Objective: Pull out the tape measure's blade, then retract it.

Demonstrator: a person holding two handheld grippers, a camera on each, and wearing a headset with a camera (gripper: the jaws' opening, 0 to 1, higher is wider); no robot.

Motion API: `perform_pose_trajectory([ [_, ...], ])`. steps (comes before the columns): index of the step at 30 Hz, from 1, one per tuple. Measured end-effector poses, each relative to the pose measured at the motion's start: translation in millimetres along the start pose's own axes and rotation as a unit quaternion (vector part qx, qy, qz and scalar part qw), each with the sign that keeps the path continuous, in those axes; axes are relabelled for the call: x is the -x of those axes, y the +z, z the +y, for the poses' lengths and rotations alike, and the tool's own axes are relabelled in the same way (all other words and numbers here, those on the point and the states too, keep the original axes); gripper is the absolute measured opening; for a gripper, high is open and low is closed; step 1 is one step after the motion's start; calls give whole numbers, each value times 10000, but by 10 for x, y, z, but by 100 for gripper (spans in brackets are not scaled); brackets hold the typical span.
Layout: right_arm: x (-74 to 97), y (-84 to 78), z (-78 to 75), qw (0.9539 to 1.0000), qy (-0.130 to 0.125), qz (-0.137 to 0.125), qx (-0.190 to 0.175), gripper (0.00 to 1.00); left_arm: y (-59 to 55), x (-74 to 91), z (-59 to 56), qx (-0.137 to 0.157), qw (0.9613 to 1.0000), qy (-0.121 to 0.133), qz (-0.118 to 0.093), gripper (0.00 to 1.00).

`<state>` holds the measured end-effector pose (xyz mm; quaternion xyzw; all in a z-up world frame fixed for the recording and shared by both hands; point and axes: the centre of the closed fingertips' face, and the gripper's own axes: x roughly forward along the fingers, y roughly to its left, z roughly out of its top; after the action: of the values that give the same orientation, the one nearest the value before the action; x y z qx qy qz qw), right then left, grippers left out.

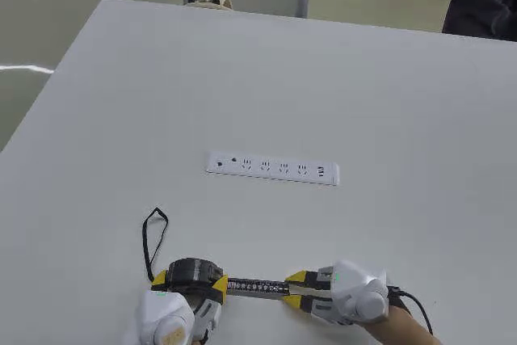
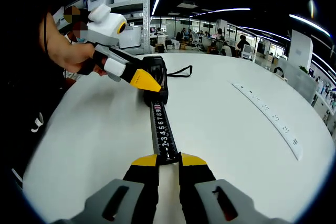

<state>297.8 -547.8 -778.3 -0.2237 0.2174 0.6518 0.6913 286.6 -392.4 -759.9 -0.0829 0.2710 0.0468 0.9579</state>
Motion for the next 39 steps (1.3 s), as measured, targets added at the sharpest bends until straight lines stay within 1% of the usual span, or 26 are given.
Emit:
perform_pose_trajectory([
  [5, -69, 67, 19, 10000, 10, -66, -18, 12, -2, 1, 3, 18, 10000, -58, 26, 59],
  [13, -198, 156, 47, 9999, 24, -138, -6, 12, -15, -13, 10, 32, 10000, -75, 30, 59],
  [18, -262, 192, 60, 9999, 20, -131, 15, 12, -17, -15, 18, 54, 9999, -78, 34, 59],
  [27, -307, 223, 69, 9999, 16, -141, 22, 12, -6, -3, 14, 84, 9999, -84, 22, 59],
  [30, -330, 250, 79, 9998, 24, -174, 18, 12, -14, -1, 32, 105, 9999, -113, 19, 59],
  [34, -384, 277, 98, 9998, 44, -197, 17, 12, 5, 17, 12, 98, 9998, -177, 9, 59],
  [39, -426, 302, 104, 9997, 46, -219, 22, 12, -2, 8, 12, 109, 9997, -229, 5, 58],
])
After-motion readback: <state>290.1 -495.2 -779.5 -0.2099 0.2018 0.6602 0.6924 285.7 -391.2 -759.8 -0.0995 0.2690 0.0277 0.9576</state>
